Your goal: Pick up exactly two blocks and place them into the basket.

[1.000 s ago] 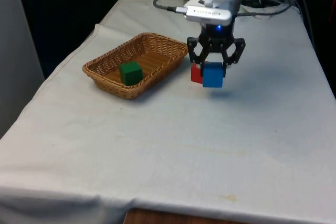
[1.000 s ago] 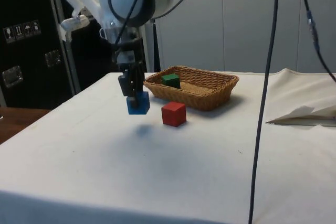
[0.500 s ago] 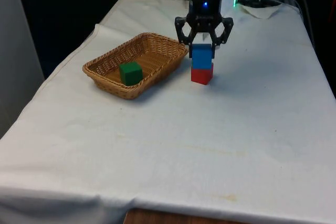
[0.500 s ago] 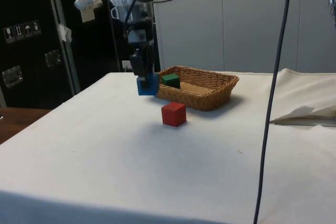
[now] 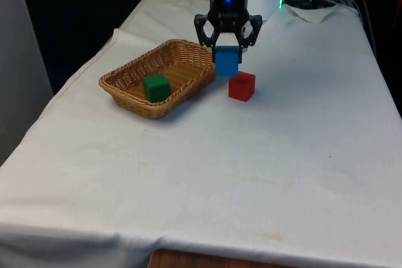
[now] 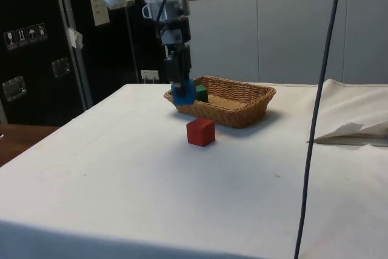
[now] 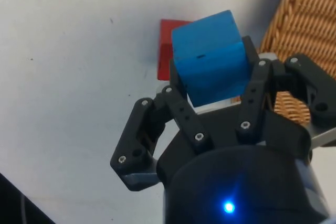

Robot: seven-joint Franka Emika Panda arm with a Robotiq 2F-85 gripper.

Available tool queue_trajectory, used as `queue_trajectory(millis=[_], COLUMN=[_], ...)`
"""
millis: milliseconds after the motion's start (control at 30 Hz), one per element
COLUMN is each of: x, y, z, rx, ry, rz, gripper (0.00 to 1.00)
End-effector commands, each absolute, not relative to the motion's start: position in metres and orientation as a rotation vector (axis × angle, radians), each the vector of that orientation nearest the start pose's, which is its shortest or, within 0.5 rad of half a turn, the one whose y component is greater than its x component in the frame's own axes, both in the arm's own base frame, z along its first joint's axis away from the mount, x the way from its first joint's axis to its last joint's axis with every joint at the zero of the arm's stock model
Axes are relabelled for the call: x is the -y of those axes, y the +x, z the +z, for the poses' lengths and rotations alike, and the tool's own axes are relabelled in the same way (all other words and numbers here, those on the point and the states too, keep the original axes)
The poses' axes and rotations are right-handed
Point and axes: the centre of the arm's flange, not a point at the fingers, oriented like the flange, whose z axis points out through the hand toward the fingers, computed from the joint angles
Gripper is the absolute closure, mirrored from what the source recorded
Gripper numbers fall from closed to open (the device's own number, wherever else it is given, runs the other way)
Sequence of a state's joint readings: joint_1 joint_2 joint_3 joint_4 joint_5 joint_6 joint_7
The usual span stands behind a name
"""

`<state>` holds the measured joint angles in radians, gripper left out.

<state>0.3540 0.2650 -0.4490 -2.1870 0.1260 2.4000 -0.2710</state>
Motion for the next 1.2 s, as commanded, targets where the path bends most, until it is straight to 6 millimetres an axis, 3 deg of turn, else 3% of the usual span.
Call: queue_trajectory(millis=[0,133,167,600,1167], x=[0.056,0.067,0.061,0.098,0.130], y=[0.548,0.540,0.544,0.508,0.469], z=[0.277,0.278,0.276,0.286,0.275], rx=[0.150,0.146,0.144,0.143,0.151], ry=[-3.164,-3.160,-3.159,-3.139,-3.124], rz=[0.037,0.043,0.049,0.026,-0.051], gripper=[0.97,0.97,0.97,0.97,0.97])
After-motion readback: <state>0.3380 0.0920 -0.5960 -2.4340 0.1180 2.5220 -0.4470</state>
